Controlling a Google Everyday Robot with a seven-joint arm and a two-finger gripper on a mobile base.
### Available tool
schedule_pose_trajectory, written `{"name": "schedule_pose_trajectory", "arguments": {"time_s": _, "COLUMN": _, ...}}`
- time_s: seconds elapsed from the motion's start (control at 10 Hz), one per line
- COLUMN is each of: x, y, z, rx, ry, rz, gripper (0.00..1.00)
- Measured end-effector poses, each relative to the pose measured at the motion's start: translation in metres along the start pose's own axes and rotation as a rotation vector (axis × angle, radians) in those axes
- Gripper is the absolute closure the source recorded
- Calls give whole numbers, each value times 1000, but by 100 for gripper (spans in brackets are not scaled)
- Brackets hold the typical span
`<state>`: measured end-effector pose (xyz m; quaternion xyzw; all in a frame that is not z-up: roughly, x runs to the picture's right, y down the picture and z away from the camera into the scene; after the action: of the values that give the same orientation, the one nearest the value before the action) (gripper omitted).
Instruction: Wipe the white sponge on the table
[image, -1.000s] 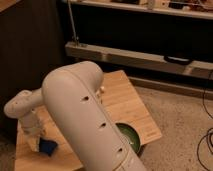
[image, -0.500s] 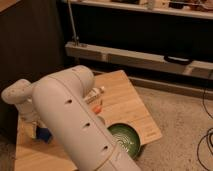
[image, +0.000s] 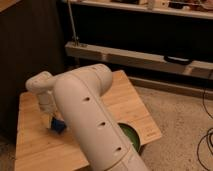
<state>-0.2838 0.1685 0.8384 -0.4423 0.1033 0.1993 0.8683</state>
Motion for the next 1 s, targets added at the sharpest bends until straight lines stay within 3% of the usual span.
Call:
{"name": "schedule_pose_trajectory", "arguments": {"time_s": 0.1, "x": 14, "y": -7, "z": 1, "rx": -8, "ry": 2, "rz": 18, "gripper": 81}}
{"name": "schedule_pose_trajectory", "arguments": {"time_s": 0.3, "x": 20, "y": -1, "z": 7, "rx": -17, "ry": 9, "rz": 6, "gripper": 81}}
{"name": "schedule_pose_trajectory", "arguments": {"time_s": 1.0, "x": 43, "y": 112, "z": 39, "rx": -60, "ry": 35, "rz": -131, "gripper": 81}}
